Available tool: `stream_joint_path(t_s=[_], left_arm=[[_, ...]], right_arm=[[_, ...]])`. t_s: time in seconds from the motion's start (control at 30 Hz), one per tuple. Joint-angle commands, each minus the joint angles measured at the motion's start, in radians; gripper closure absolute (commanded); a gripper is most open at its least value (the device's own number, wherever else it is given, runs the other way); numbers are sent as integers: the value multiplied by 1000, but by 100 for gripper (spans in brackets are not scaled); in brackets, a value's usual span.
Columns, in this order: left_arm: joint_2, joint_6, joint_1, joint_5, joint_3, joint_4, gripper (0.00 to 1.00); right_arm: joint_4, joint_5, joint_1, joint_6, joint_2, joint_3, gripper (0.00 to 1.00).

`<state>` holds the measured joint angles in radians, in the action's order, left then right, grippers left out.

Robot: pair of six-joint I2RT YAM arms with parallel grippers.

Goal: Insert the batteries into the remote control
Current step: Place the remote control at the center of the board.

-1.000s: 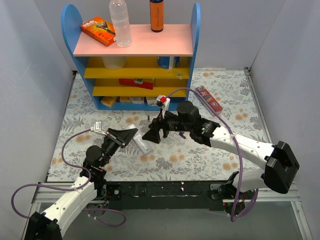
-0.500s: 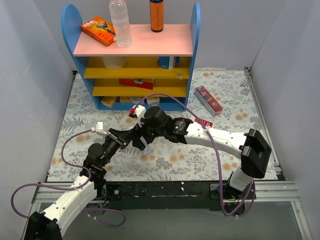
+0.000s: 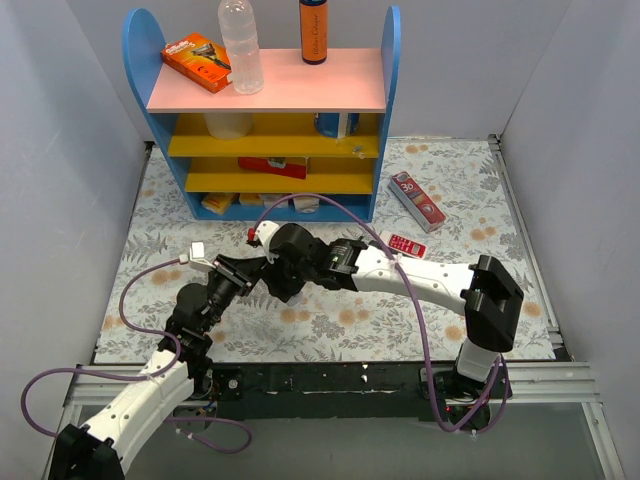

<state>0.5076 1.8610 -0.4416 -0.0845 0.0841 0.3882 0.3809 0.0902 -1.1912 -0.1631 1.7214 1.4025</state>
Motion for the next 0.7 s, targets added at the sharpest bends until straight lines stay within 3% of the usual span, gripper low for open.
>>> stream_joint_path(t_s=[0.0, 0.2, 0.23, 0.33, 0.67], left_arm=[[0, -11, -2, 19, 49, -21, 68], [-41, -87, -2, 51, 95, -116, 28], [-50, -106, -2, 60, 120, -161, 17], [-87, -182, -2, 120, 186, -263, 2], [-219, -540, -3, 357, 425, -551, 2]], right_arm=[[39, 46, -11, 30, 21, 66, 64], [65, 78, -10, 27, 12, 43, 80], [65, 86, -10, 24, 7, 32, 80], [81, 112, 1, 14, -13, -13, 82], [84, 111, 175, -82, -150, -331, 84]])
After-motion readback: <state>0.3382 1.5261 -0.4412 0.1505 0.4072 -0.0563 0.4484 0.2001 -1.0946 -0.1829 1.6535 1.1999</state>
